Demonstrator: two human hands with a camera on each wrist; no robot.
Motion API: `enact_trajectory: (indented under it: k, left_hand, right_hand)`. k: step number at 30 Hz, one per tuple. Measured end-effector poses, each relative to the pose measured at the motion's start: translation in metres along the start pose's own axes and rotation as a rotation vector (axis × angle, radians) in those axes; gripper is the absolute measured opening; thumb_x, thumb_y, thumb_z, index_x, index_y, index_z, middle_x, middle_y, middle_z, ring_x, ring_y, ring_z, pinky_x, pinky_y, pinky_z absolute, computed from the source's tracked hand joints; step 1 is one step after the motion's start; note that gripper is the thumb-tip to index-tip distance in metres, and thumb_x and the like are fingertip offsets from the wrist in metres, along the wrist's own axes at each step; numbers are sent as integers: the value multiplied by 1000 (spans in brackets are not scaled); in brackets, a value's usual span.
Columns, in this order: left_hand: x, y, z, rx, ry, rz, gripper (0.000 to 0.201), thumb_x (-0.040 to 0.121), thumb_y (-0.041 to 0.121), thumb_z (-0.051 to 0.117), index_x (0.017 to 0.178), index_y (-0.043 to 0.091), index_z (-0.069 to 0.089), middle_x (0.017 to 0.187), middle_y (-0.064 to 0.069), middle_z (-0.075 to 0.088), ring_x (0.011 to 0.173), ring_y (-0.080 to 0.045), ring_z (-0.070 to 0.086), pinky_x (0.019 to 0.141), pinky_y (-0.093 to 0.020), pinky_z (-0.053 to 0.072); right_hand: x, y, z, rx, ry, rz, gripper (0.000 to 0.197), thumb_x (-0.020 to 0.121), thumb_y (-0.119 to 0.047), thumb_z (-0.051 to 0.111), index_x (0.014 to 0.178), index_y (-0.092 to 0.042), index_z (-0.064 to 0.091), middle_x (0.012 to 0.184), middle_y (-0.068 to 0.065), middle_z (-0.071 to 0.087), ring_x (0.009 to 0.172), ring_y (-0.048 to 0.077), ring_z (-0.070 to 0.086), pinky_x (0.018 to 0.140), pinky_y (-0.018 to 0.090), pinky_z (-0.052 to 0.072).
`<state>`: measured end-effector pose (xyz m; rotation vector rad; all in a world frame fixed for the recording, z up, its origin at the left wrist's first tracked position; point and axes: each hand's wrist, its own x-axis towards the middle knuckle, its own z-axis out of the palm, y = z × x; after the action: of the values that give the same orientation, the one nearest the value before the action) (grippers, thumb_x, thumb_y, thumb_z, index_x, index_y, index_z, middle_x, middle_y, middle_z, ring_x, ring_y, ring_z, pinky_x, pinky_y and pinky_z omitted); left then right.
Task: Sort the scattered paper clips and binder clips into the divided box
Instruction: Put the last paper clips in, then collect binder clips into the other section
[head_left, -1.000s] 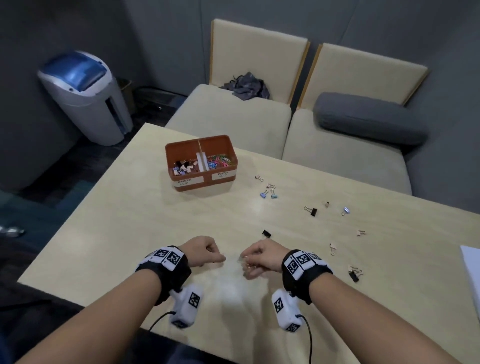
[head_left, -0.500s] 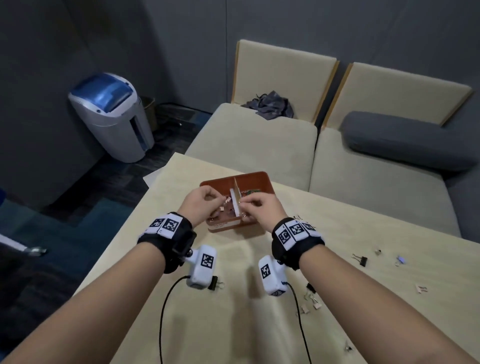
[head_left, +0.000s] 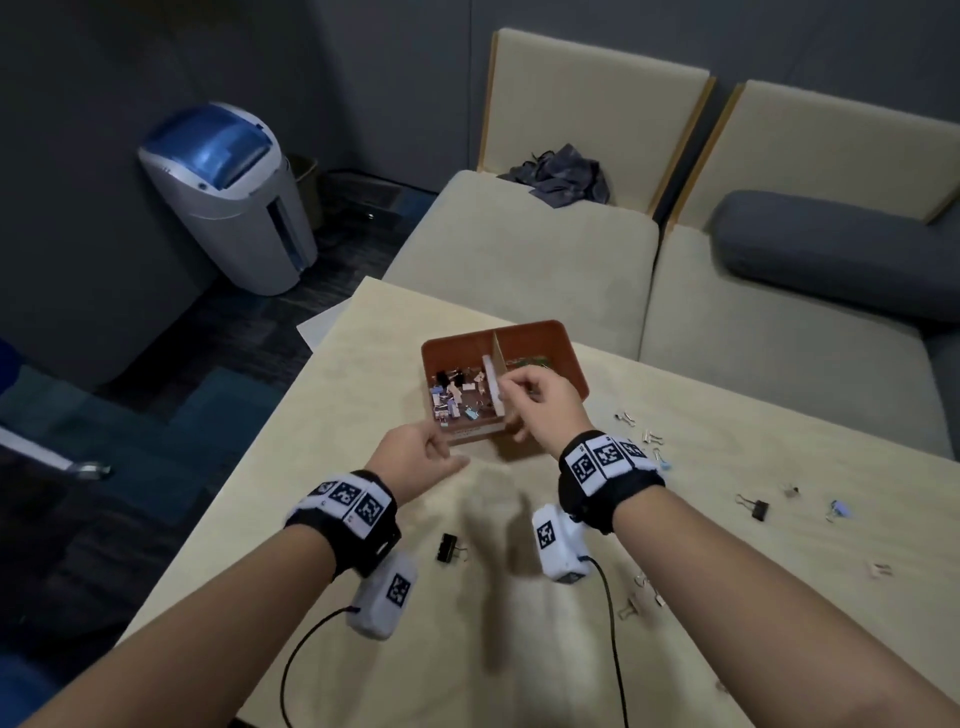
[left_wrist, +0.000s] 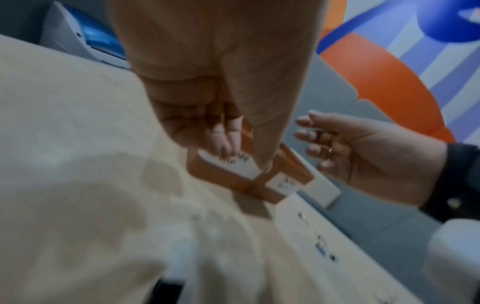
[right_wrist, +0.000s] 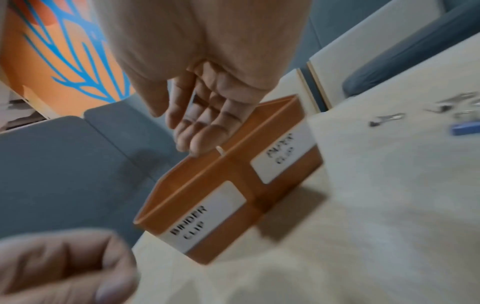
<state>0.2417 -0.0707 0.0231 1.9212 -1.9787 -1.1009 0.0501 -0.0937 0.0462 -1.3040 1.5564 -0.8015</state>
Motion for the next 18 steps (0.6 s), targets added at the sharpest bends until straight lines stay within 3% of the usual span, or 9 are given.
enact_trajectory:
  k: [2, 4, 8, 12, 15, 18]
  left_hand:
    - [-9, -14, 23, 150, -156, -62, 40, 73, 51, 73, 88, 18, 54, 83, 2, 57, 76, -16, 53, 65, -26, 40]
    - [-18, -20, 45, 227, -250, -119, 54, 70, 53, 74, 103, 17, 51, 100, -3, 52, 84, -19, 51, 76, -29, 44]
    - [-33, -19, 78, 262, -260, -168, 62, 68, 46, 78, 108, 15, 44, 107, -5, 40, 90, -25, 55, 86, -36, 50]
    - [-38, -15, 94, 323, -236, -157, 43, 78, 31, 72, 106, 11, 47, 113, -12, 47, 92, -28, 56, 84, -33, 49]
    - [-37, -15, 96, 309, -232, -127, 36, 78, 30, 73, 96, 15, 46, 108, -10, 56, 84, -22, 50, 74, -28, 43]
    - [-36, -15, 97, 261, -247, -142, 40, 73, 28, 78, 93, 18, 45, 98, -5, 60, 85, -20, 51, 71, -26, 41]
  right_hand:
    - [-22, 17, -14, -68, -1, -8, 10, 90, -26, 62, 85, -18, 65, 73, -7, 63, 55, 4, 55, 49, 24, 47]
    - [-44, 44, -31, -212, 6, 8, 13, 85, -30, 67, 80, -18, 64, 72, -8, 59, 60, 5, 50, 60, 21, 43]
    - [-84, 92, -75, -637, -113, 228, 23, 78, -38, 72, 90, -30, 54, 98, -4, 51, 81, 14, 54, 76, 30, 45]
    - [-124, 118, -103, -815, -235, 461, 49, 68, -46, 77, 106, -33, 49, 109, -6, 38, 85, 18, 56, 73, 28, 43]
    - [-144, 134, -103, -836, -256, 480, 61, 62, -49, 81, 110, -34, 46, 109, -5, 34, 86, 18, 56, 75, 28, 46]
    - [-151, 147, -92, -795, -221, 456, 72, 59, -48, 84, 116, -34, 42, 110, -5, 30, 86, 19, 55, 78, 28, 48]
